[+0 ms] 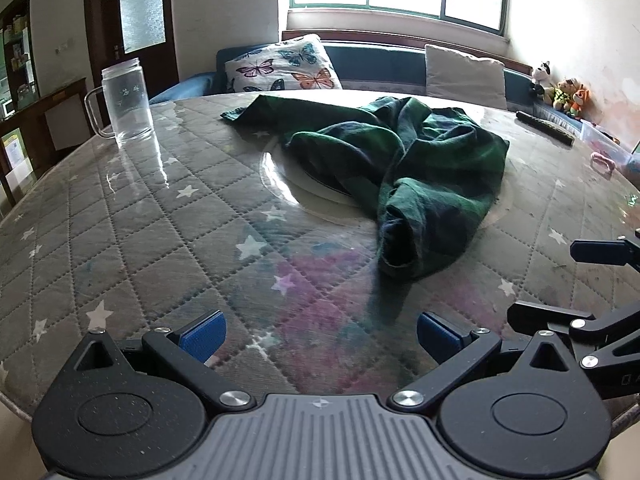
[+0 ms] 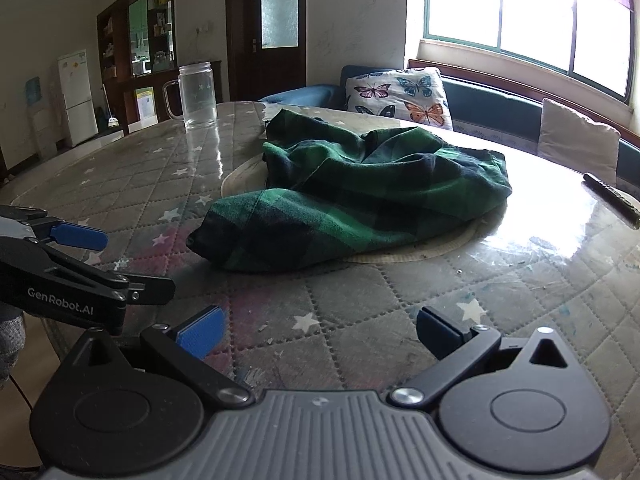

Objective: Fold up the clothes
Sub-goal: 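Move both grippers toward the crumpled green plaid shirt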

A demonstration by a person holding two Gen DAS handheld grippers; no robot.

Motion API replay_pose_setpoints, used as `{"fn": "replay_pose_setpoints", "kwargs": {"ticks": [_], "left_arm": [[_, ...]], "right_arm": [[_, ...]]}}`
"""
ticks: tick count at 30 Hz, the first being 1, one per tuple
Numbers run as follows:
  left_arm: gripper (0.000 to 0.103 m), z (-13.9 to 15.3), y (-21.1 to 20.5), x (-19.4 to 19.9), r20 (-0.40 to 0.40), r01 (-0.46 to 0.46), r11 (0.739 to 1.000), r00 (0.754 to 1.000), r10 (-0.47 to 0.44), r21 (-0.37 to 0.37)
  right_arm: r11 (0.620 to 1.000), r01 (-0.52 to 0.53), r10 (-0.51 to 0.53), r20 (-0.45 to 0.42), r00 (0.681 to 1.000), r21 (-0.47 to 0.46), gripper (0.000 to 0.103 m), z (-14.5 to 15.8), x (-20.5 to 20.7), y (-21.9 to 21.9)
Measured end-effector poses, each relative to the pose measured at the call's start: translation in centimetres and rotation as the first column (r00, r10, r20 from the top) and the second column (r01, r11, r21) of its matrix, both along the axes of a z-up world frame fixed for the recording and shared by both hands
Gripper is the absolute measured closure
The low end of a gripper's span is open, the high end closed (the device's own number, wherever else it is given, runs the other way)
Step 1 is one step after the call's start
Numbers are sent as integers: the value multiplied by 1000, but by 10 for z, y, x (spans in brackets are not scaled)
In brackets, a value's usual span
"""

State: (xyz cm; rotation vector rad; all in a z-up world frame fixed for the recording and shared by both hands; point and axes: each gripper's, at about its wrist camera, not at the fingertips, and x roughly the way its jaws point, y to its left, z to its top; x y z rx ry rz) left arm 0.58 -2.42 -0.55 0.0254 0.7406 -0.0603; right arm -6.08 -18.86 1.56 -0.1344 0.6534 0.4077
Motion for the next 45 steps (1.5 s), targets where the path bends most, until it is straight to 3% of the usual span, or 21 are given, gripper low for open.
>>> {"fn": "replay_pose_setpoints", "kwargs": {"ticks": [45], "left_arm": [[0, -2, -11, 15, -22, 47, 998, 999, -47, 33]], "right_arm": [[1000, -21, 21, -13, 1000, -16, 0, 4, 10, 5]]}}
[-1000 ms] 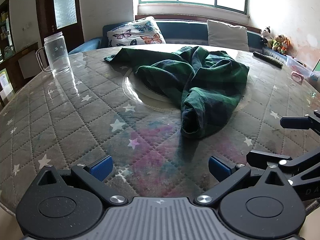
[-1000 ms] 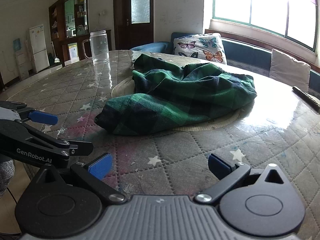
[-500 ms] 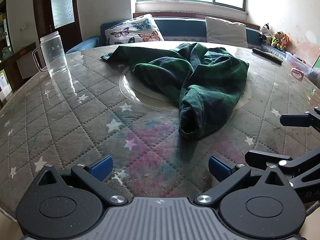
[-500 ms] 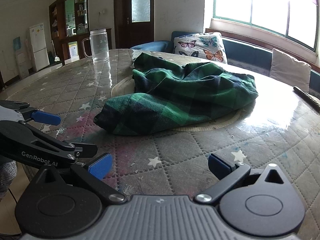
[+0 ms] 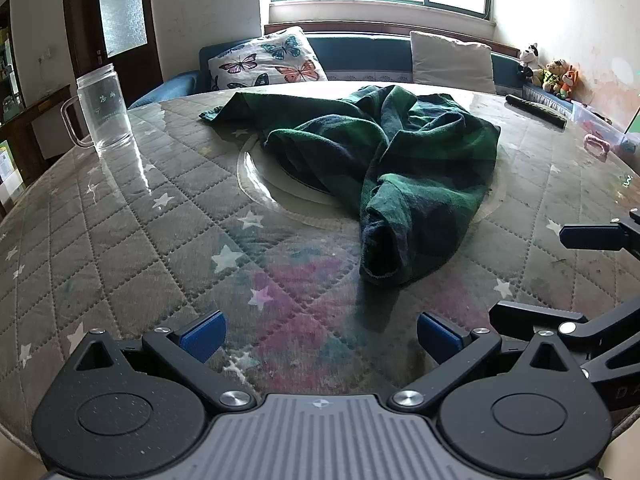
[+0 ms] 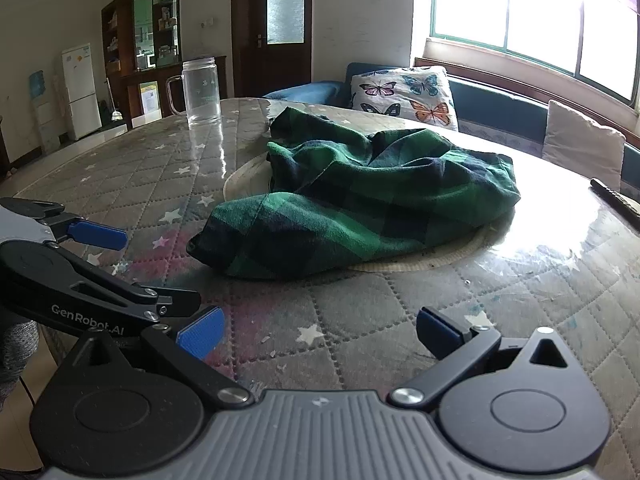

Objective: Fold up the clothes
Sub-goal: 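Move both grippers toward the crumpled green plaid shirt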

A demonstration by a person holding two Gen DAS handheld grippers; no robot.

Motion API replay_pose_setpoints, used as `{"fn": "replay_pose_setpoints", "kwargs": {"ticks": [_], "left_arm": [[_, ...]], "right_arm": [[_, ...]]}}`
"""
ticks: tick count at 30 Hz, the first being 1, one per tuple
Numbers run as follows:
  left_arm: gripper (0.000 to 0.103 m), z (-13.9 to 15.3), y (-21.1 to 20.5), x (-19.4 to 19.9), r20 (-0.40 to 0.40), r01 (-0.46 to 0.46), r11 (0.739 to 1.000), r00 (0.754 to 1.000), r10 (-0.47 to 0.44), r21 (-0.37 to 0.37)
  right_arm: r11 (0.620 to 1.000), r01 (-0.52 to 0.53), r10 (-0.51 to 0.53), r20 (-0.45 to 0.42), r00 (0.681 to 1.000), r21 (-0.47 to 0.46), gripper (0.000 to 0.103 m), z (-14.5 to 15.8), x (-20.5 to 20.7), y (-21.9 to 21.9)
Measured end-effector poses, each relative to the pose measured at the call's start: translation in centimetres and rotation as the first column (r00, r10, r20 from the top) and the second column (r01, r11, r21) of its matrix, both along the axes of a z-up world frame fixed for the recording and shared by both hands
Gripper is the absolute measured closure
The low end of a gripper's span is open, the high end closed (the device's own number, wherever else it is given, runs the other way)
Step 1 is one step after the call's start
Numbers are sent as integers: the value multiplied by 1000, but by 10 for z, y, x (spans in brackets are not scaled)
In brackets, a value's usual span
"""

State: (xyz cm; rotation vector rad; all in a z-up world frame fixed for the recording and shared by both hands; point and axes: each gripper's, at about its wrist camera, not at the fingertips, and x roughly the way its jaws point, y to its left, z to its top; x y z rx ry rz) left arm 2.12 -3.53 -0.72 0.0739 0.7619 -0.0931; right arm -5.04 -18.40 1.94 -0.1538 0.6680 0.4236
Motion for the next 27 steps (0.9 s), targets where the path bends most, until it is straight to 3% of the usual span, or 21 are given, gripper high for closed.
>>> {"fn": "replay_pose_setpoints", "kwargs": {"ticks": [17, 27], "left_arm": [[0, 9, 6, 15, 17, -11, 1000, 1000, 11, 1], [0, 34, 19, 29, 76, -11, 1000, 997, 11, -7]], "right_arm": [[1000, -26, 26, 5, 1000, -1, 0, 4, 15, 6], [999, -30, 30, 12, 999, 11, 3, 15, 34, 1]]}}
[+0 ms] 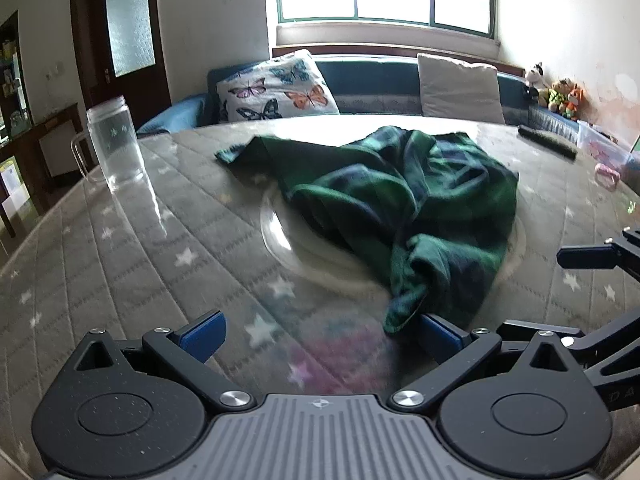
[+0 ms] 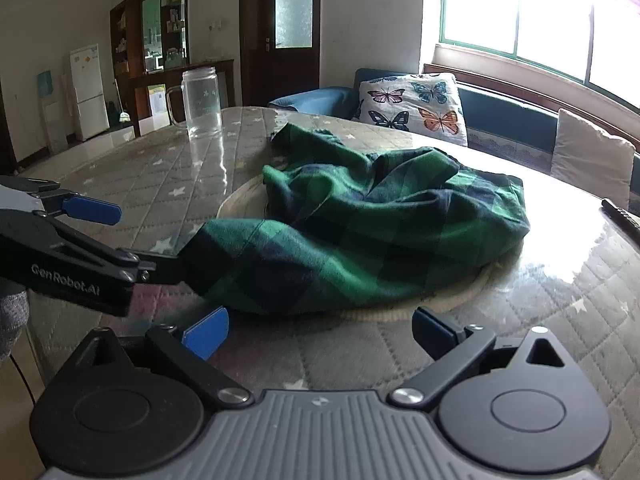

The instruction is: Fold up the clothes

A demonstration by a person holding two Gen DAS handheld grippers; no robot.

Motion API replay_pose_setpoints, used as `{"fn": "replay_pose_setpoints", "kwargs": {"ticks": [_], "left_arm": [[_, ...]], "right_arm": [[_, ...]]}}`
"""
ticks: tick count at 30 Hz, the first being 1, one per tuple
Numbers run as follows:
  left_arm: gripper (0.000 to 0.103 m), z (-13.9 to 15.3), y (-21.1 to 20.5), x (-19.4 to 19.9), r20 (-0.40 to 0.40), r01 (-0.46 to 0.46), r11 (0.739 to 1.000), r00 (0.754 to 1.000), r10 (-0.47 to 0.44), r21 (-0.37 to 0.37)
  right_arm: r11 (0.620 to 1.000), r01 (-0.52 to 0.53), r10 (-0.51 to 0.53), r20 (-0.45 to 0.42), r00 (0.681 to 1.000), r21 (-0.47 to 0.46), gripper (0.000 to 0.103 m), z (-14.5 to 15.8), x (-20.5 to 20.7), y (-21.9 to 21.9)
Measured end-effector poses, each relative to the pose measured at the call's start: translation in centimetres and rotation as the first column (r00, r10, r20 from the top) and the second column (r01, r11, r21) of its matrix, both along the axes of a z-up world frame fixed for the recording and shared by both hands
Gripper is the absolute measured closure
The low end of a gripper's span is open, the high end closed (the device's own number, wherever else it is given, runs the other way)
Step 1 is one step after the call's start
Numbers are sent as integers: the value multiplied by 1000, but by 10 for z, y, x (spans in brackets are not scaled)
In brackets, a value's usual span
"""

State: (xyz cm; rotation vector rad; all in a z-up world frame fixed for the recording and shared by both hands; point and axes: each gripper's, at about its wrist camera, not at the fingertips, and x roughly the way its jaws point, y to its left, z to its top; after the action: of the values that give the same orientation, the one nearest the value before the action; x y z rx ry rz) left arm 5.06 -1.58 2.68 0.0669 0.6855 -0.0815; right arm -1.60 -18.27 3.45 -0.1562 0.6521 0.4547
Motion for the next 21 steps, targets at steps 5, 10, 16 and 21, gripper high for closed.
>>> {"fn": "replay_pose_setpoints", "kwargs": {"ticks": [5, 10, 16, 21], "left_arm": [[0, 16, 10, 10, 43, -10, 1000, 999, 10, -9], [0, 21, 18, 33, 53, -23, 999, 998, 25, -25], [0, 13, 20, 57, 27, -32, 999, 999, 33, -38], [0, 7, 18, 70, 10, -22, 999, 1000, 22, -31]], "right_arm": [[999, -6, 6, 1, 1000, 39, 6, 15, 14, -9], [998, 22, -24, 25, 999, 51, 13, 30, 43, -15], [996, 64, -64, -1, 998, 70, 23, 33, 95, -18], [993, 89, -86, -41, 995, 83, 31, 26, 143, -19]]}}
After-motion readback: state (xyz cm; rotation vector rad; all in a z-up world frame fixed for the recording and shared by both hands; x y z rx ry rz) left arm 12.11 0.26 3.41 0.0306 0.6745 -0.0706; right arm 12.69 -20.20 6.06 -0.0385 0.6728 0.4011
